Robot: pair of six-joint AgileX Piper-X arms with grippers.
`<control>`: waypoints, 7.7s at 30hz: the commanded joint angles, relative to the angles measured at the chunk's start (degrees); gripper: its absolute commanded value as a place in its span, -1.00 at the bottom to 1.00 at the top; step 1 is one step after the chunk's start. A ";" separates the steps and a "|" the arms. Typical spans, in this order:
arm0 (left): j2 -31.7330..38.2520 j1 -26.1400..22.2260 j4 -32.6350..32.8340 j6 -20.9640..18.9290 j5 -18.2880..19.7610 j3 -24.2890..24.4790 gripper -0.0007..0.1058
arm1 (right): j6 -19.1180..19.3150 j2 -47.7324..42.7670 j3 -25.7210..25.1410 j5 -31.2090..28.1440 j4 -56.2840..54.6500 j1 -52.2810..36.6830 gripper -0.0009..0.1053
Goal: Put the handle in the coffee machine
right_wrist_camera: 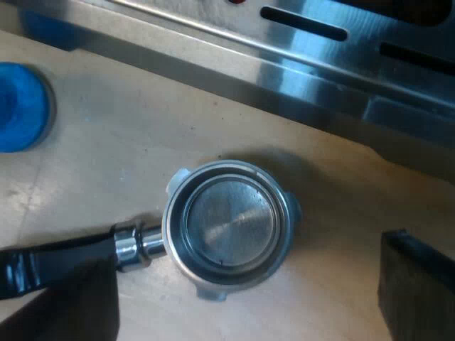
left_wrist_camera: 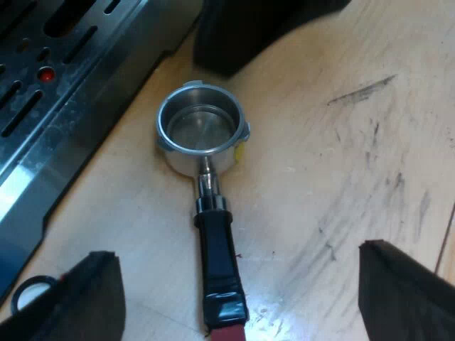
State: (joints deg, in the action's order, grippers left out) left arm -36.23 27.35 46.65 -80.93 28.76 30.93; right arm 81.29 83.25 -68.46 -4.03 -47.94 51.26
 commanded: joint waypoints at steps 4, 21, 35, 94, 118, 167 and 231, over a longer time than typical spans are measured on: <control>0.02 -0.02 -0.50 -0.18 -2.62 0.02 0.32 | 3.46 4.96 -3.88 0.45 -0.28 -0.09 0.44; 0.02 -0.02 -0.50 -0.18 -2.88 0.02 0.32 | 8.25 12.48 -5.37 3.49 -1.59 -0.09 0.44; 0.02 -0.02 -0.50 -0.18 -2.88 0.02 0.32 | 10.17 17.49 -5.21 4.03 1.62 -0.20 0.44; 0.02 0.25 2.73 23.22 11.00 -5.77 0.32 | -9.57 1.71 -5.07 7.19 -24.66 -0.27 -0.98; -0.18 0.25 -6.44 24.26 9.63 -11.03 0.32 | -14.65 1.22 -6.74 17.80 -20.89 0.22 -0.98; -3.01 0.25 -8.84 22.52 8.37 -11.89 -0.98 | -16.50 1.22 -6.74 12.79 -19.67 2.74 0.99; -5.06 -48.84 9.26 36.18 25.28 -2.61 -0.98 | -2.61 -5.23 1.72 -38.01 24.76 20.67 0.96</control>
State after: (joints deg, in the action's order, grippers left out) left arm -41.19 -21.39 56.86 -45.87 50.07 27.47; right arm 78.04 78.37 -66.61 -40.86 -24.80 71.78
